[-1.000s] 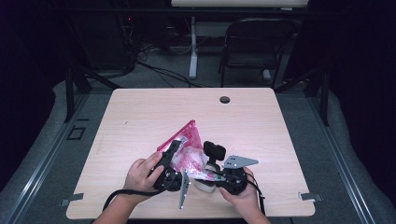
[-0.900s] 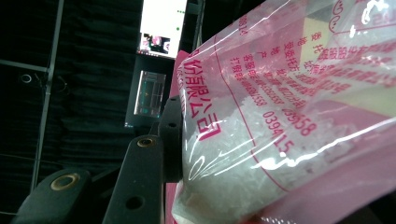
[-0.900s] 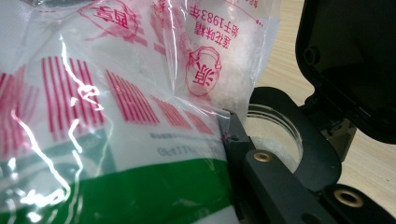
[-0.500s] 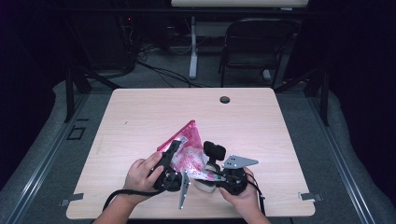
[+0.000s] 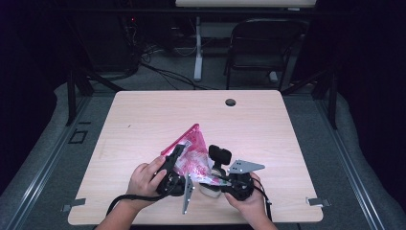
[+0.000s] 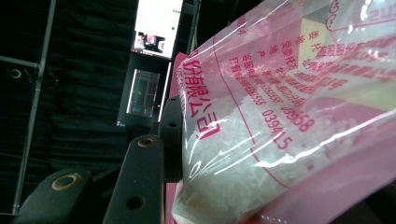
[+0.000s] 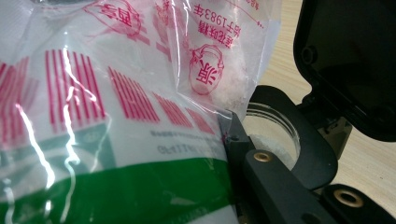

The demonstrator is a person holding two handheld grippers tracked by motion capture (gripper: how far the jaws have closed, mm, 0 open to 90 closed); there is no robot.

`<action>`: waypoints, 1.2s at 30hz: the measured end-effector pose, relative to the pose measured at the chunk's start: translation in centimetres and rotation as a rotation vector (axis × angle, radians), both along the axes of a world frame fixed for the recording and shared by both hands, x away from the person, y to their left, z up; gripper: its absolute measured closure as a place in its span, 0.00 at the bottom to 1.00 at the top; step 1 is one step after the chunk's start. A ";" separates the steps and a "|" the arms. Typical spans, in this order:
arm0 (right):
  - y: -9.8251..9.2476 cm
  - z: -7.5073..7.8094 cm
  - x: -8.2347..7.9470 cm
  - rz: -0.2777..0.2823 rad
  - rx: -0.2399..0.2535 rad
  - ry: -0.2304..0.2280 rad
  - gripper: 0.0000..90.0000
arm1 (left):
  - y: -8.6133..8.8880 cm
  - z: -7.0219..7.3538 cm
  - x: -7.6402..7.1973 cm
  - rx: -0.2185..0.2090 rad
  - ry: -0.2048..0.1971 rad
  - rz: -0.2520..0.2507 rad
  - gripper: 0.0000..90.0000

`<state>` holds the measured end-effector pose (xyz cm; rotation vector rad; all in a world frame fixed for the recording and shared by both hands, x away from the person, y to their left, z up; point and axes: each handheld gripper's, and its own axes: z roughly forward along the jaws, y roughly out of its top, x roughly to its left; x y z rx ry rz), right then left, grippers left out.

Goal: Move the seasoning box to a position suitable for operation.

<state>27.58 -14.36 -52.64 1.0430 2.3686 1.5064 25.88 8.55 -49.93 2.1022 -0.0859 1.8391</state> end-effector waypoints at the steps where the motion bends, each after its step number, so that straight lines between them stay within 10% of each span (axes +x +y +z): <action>1: 0.0 0.0 0.0 0.002 0.002 0.000 0.99 | 0.0 -0.1 0.0 -0.004 0.006 0.001 0.73; 36: 0.3 0.5 0.0 0.005 0.020 -0.038 0.99 | 1.4 -0.5 1.0 -0.098 0.127 0.023 0.74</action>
